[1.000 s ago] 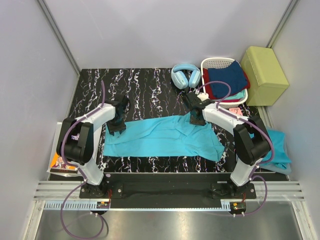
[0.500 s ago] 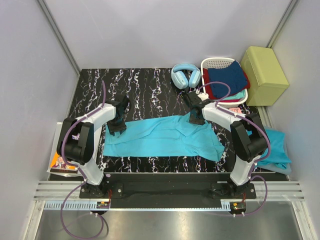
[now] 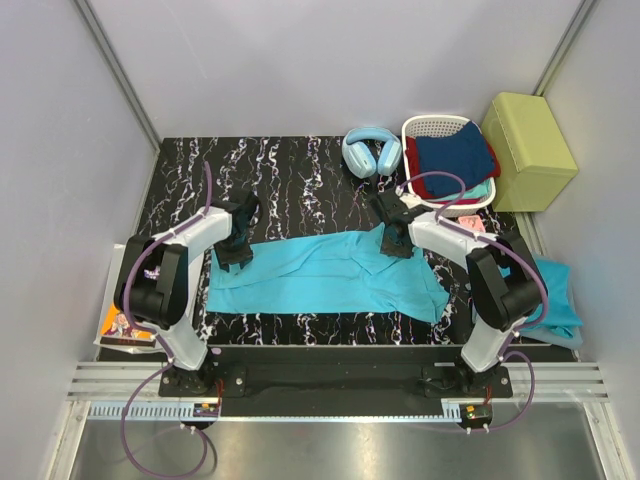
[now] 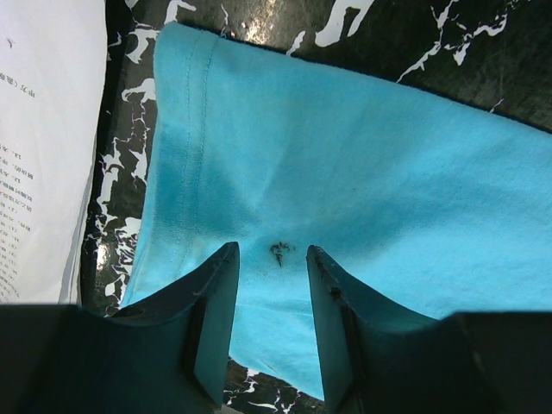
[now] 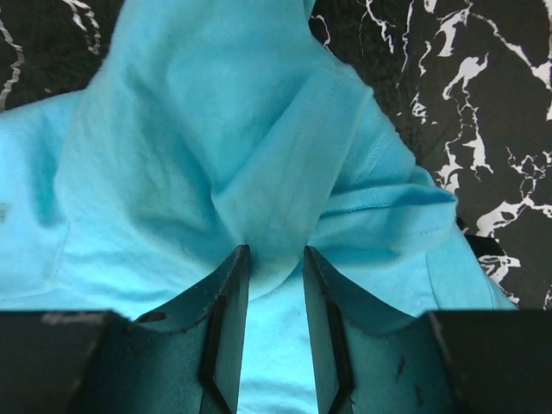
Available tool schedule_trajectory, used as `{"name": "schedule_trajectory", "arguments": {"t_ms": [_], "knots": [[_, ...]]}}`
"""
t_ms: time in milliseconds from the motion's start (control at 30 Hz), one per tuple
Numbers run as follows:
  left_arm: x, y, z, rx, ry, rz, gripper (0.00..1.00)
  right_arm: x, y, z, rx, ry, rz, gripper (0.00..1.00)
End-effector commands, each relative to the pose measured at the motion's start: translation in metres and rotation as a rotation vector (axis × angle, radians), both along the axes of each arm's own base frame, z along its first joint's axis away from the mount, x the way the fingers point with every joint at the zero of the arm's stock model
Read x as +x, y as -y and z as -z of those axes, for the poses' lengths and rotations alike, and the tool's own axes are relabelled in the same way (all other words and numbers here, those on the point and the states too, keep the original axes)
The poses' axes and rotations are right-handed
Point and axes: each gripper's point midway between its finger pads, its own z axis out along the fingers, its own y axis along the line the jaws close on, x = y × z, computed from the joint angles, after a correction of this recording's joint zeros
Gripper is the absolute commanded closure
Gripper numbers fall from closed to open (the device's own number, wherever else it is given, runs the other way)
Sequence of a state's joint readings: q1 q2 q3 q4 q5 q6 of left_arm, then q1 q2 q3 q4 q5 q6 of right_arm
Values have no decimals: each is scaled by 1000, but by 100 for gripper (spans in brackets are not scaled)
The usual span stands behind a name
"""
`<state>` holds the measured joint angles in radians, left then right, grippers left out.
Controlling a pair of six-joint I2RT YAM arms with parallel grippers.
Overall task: Fold and stack the t-shirts
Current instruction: Fold the other side of the tshirt into a rectangle
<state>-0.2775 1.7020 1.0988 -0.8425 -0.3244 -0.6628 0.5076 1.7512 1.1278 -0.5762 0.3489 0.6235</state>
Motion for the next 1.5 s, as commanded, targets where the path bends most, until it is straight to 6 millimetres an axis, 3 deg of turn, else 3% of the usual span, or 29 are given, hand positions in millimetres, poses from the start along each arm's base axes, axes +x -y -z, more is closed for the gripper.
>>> {"name": "schedule_trajectory", "arguments": {"t_ms": [0,233,633,800,1000,1100,1333,1467], "knots": [[10,8,-3,-17,26,8,58,2,0,-22,44,55,20,61],[11,11,-7,-14,37,21,58,-3,-1,-8,43,18,26,67],[4,9,-4,-11,27,16,57,-6,-5,8,49,-26,17,68],[4,9,-4,-10,29,18,57,-4,-6,6,50,-19,14,78],[4,11,-3,-11,25,18,57,-2,-1,-6,35,10,18,100],[5,13,-2,-11,24,23,57,-3,2,-13,27,22,23,100],[3,16,-2,-17,23,30,57,-7,19,-60,-32,108,39,100],[2,19,0,-17,17,35,57,-14,26,-76,-42,125,36,100]]}}
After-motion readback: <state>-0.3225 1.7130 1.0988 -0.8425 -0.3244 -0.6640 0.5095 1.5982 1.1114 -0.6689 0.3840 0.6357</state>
